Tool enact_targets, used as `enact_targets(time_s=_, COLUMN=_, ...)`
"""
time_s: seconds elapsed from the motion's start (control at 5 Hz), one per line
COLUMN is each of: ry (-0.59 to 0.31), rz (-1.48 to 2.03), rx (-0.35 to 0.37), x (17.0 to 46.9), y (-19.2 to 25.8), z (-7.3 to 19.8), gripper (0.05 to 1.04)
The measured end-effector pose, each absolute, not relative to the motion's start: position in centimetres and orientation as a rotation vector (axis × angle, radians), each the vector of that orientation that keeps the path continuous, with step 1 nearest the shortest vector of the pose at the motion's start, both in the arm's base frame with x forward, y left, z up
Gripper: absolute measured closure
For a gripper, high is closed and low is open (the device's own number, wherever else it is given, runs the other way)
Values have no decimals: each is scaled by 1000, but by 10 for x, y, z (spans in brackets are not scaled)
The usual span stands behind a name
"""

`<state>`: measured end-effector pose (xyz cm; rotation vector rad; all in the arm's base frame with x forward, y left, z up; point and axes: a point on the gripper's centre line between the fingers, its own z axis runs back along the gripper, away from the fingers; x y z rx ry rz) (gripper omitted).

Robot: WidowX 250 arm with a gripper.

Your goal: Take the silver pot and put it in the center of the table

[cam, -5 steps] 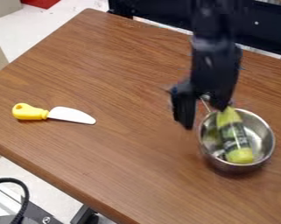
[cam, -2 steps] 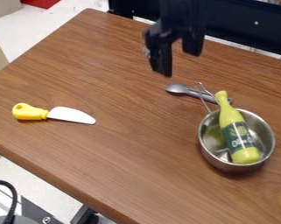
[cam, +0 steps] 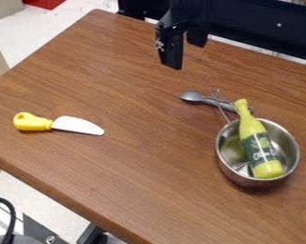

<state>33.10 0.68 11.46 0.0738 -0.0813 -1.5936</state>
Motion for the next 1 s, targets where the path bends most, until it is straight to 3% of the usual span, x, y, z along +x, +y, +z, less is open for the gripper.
enact_targets(time_s=0.4, ry=-43, rz=-1487, rx=152, x=378, y=18, z=97, gripper=83)
enact_targets(time_s=0.6, ry=5, rz=-1603, rx=189, x=402, y=20, z=89, gripper=83)
enact_targets(time_s=1.0, ry=-18, rz=-1753, rx=152, x=430, y=30, z=79, gripper=83)
